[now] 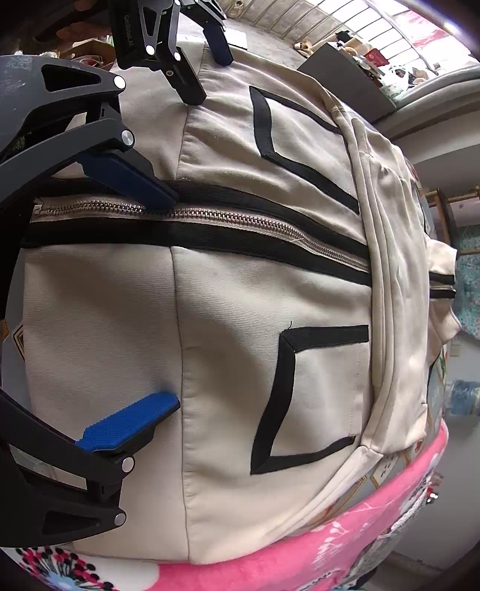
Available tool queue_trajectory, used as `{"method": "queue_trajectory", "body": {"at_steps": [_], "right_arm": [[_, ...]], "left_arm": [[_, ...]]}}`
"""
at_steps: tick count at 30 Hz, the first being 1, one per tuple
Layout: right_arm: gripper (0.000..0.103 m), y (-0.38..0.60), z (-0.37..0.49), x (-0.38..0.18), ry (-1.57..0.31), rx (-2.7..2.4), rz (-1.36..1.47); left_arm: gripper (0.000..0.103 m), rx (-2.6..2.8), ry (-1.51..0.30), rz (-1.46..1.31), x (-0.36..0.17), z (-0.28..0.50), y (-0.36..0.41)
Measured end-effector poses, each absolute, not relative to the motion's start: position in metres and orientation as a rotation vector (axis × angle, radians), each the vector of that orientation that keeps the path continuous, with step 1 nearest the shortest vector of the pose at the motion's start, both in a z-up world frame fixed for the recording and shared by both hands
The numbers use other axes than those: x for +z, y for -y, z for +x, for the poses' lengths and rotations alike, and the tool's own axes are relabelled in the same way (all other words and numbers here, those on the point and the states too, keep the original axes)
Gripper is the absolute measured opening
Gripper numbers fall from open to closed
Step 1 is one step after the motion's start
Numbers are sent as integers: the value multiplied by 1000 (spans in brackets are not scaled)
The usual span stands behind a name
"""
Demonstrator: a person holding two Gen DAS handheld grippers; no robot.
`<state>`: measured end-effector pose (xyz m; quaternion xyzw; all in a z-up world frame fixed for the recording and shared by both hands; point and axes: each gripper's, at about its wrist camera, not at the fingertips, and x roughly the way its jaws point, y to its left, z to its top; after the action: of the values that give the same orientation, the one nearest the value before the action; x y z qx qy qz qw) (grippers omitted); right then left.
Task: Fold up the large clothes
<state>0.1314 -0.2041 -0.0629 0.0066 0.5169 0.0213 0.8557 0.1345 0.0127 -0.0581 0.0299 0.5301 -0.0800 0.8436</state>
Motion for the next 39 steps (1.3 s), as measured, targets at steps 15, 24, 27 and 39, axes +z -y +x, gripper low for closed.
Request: {"method": "queue_trajectory", "body": {"at_steps": [15,24,27,39], "right_arm": [[96,204,135,-63,-1116,48,12],[96,202,136,-64,-1115,48,8],[96,202,133,-65,-1103,48,5],[97,200,128,-68,-1104,25,-8]], "left_arm": [[98,-184,-1149,71,-58,138,-13],[98,-188,-1151,81,-58,139,-12],[98,-183,-1155,84,-59,139,-12],[99,-174,-1176,86,-59,142,-10]]}}
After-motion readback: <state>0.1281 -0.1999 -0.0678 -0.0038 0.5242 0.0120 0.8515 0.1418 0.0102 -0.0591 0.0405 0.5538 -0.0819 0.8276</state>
